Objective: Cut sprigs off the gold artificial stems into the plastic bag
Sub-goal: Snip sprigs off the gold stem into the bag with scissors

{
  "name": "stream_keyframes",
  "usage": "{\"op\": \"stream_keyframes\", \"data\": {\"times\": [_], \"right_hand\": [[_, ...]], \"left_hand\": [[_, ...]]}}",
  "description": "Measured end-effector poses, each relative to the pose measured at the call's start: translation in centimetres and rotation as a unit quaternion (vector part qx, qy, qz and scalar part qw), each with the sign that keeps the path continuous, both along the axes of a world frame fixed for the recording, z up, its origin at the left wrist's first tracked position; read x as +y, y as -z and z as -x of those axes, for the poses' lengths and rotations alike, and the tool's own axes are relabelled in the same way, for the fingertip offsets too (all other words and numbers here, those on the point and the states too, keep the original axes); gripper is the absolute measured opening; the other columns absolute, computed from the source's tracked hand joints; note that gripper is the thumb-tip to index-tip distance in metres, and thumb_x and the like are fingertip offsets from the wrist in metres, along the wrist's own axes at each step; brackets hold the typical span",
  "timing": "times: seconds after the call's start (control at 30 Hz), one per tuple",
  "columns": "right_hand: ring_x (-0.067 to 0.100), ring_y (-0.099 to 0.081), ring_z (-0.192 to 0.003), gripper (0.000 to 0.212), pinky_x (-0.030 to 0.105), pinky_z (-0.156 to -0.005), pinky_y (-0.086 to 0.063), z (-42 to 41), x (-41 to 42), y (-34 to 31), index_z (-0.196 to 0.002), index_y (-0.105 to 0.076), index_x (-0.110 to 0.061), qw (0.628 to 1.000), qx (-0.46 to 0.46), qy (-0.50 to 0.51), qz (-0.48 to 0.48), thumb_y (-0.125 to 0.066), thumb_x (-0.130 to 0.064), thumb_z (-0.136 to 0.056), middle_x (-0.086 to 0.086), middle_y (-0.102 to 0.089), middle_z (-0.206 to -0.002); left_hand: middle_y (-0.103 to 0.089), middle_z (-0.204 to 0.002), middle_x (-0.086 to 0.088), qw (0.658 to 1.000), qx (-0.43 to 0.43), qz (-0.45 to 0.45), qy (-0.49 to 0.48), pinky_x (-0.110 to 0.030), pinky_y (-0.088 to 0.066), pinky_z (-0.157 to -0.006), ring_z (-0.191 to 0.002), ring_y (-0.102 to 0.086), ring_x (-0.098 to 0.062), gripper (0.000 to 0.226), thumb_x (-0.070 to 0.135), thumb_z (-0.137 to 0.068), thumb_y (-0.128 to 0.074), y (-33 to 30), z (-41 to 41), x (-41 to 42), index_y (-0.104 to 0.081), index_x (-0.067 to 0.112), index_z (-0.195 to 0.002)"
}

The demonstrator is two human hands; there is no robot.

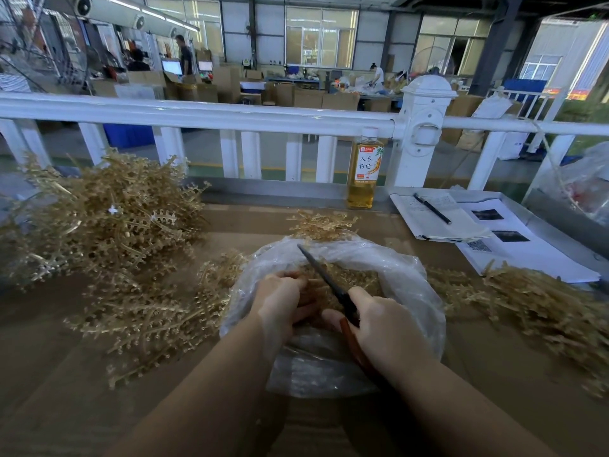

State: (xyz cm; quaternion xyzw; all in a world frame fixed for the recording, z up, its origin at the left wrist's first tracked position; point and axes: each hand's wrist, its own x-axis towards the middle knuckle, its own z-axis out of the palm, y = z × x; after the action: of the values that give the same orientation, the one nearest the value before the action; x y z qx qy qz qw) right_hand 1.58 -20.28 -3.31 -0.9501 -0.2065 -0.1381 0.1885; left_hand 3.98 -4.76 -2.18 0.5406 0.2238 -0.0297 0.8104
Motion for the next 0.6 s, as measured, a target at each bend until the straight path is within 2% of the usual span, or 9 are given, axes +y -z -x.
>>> {"op": "stream_keyframes", "data": {"times": [0.17, 0.23, 0.3, 0.4, 0.5, 0.6], "right_hand": [[-0.002, -0.045, -0.052, 0.037, 0.012, -0.049, -0.036, 0.0, -0.2, -0.1, -0.081, -0.044, -0.029, 0.995, -0.064, 0.018, -0.079, -0.037, -0.066, -0.086, -0.014, -0.045, -0.058], [-0.003, -0.044, -0.05, 0.042, 0.009, -0.055, -0.038, 0.0, -0.1, -0.2, -0.078, -0.045, -0.029, 0.991, -0.08, 0.023, -0.101, -0.031, -0.069, -0.083, -0.013, -0.044, -0.055], [-0.002, -0.046, -0.05, 0.044, 0.009, -0.059, -0.039, 0.0, -0.1, -0.3, -0.076, -0.045, -0.029, 0.988, -0.08, 0.024, -0.127, -0.03, -0.07, -0.082, -0.01, -0.045, -0.054], [-0.001, -0.047, -0.053, 0.043, 0.01, -0.058, -0.038, -0.1, -0.1, -0.4, -0.075, -0.043, -0.029, 0.987, -0.071, 0.022, -0.141, -0.031, -0.069, -0.082, -0.009, -0.046, -0.055], [0.001, -0.047, -0.054, 0.044, 0.011, -0.06, -0.038, -0.2, -0.1, -0.5, -0.075, -0.042, -0.029, 0.988, -0.047, 0.016, -0.146, -0.03, -0.071, -0.081, -0.008, -0.046, -0.056], [0.002, -0.047, -0.055, 0.045, 0.01, -0.061, -0.038, -0.4, -0.2, -0.4, -0.081, -0.046, -0.029, 0.989, -0.039, 0.018, -0.139, -0.029, -0.071, -0.081, -0.007, -0.048, -0.058]], "left_hand": [[-0.067, -0.083, -0.01, 0.997, -0.076, -0.022, -0.019, -0.022, -0.049, -0.043, -0.057, -0.067, -0.015, 0.011, 0.004, -0.098, -0.043, -1.0, 0.0, -0.2, -0.049, 0.011, -0.092], [-0.067, -0.083, -0.01, 0.994, -0.108, -0.018, -0.023, -0.023, -0.052, -0.046, -0.06, -0.067, -0.017, 0.012, 0.0, -0.097, -0.044, -1.8, -0.2, 0.0, -0.049, 0.009, -0.092], [-0.064, -0.084, -0.013, 0.99, -0.139, 0.013, -0.021, -0.027, -0.056, -0.051, -0.06, -0.066, -0.02, 0.015, -0.006, -0.095, -0.044, -2.6, -0.5, 0.3, -0.048, 0.008, -0.091], [-0.06, -0.082, -0.013, 0.987, -0.149, 0.038, -0.038, -0.025, -0.055, -0.049, -0.055, -0.066, -0.019, 0.02, -0.011, -0.093, -0.043, -3.7, -1.6, 0.8, -0.048, 0.008, -0.088], [-0.063, -0.079, -0.012, 0.987, -0.146, 0.039, -0.055, -0.026, -0.058, -0.056, -0.058, -0.068, -0.017, 0.02, -0.01, -0.093, -0.044, -4.5, -3.2, 1.2, -0.051, 0.008, -0.089], [-0.065, -0.08, -0.013, 0.98, -0.176, 0.061, -0.064, -0.025, -0.056, -0.056, -0.059, -0.07, -0.016, 0.017, -0.008, -0.093, -0.044, -5.3, -4.6, 1.4, -0.051, 0.007, -0.089]]}}
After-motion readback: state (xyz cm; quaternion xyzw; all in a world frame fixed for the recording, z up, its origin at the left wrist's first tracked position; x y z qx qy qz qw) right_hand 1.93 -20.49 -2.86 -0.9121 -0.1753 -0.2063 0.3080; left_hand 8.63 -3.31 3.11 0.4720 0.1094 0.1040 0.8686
